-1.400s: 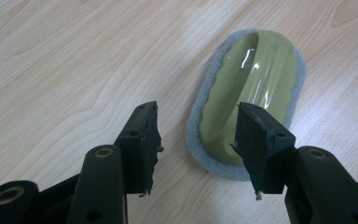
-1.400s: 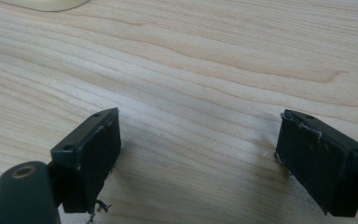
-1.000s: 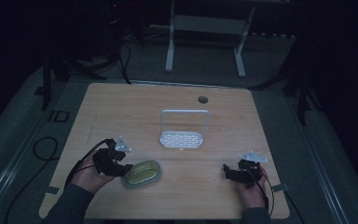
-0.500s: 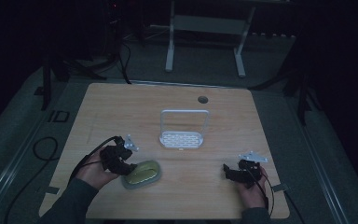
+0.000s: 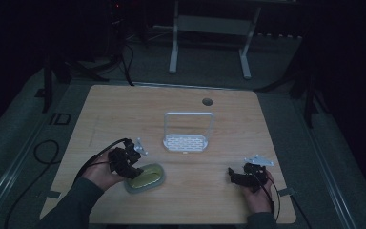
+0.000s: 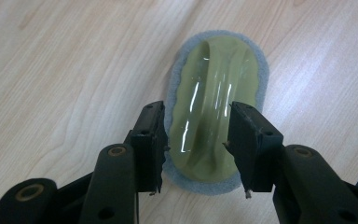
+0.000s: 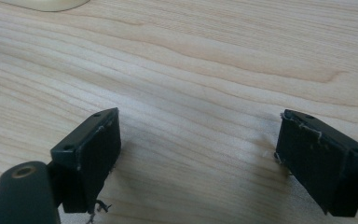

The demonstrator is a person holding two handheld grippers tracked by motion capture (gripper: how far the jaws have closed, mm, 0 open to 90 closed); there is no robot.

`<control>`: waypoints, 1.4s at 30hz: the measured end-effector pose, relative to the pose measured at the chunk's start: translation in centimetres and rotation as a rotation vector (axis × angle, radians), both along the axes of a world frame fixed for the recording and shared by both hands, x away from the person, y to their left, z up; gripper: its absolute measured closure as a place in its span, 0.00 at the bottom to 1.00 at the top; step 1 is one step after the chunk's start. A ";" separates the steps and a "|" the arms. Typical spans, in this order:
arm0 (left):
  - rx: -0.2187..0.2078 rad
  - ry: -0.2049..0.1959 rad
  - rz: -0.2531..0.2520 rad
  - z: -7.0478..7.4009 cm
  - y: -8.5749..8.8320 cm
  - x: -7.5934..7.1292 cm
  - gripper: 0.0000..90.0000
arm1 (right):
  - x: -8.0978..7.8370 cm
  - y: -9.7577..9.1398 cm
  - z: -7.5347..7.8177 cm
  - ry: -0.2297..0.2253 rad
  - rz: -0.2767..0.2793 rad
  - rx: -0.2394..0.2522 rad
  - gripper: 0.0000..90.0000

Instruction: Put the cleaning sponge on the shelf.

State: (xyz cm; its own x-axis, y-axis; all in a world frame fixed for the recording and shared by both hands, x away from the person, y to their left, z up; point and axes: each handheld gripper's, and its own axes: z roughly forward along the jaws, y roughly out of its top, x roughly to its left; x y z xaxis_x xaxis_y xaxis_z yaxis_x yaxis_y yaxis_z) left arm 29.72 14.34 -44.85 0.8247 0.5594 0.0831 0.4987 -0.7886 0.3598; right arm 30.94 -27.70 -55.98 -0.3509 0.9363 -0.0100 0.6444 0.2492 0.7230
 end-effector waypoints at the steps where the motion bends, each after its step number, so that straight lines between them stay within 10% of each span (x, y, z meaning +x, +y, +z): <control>1: 0.006 0.002 -0.004 -0.1 -0.1 0.1 0.63 | 0.0 0.0 0.0 0.000 0.000 0.000 0.15; 42: 0.109 0.125 -0.055 -1.2 -2.7 2.3 0.66 | 0.0 0.0 0.0 0.000 0.000 0.000 0.15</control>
State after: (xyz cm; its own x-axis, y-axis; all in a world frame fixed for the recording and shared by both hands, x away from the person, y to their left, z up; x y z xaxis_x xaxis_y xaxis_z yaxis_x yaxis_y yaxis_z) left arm 31.97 11.68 -46.01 0.8616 0.5063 0.0355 0.4891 -0.8470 0.2084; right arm 30.94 -27.70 -55.98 -0.3507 0.9364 -0.0096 0.6444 0.2487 0.7231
